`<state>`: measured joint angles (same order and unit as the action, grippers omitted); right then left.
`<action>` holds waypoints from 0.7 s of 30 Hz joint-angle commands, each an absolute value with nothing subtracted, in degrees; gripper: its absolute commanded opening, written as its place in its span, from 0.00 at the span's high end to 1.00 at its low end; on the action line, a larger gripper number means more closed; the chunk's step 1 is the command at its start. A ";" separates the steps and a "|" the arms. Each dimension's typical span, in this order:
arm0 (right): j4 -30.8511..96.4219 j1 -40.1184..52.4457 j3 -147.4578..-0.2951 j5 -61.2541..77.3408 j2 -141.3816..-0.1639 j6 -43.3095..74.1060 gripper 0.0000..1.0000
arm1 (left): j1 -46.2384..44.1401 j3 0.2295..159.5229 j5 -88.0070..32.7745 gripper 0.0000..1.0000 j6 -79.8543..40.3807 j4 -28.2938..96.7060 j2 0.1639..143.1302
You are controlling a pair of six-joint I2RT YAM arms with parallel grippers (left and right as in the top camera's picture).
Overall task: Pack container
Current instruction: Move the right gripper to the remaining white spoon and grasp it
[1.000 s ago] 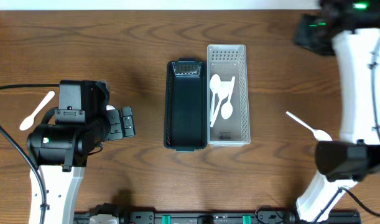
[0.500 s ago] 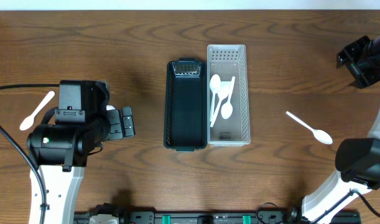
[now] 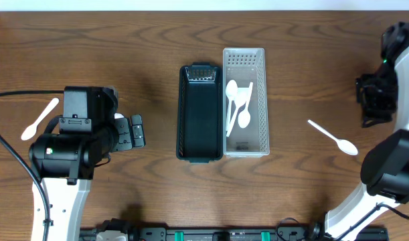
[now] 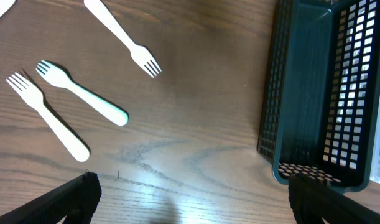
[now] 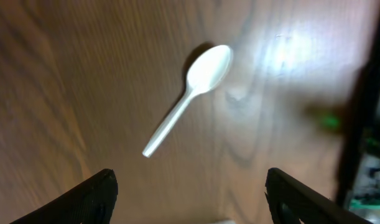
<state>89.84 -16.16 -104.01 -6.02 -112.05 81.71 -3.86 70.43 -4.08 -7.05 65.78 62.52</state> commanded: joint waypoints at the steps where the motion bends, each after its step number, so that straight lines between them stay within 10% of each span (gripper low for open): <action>1: 85.25 -14.63 -98.70 -6.83 -112.07 83.90 0.21 | -3.95 71.22 -3.36 0.02 -6.09 65.95 62.48; 21: 58.48 -12.99 -74.76 -3.79 -112.07 82.21 0.19 | -3.95 71.22 -3.36 0.02 -6.11 65.93 62.48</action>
<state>59.72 -13.52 -77.01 -4.21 -112.09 82.06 -3.86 70.43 -4.08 -7.03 65.76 62.52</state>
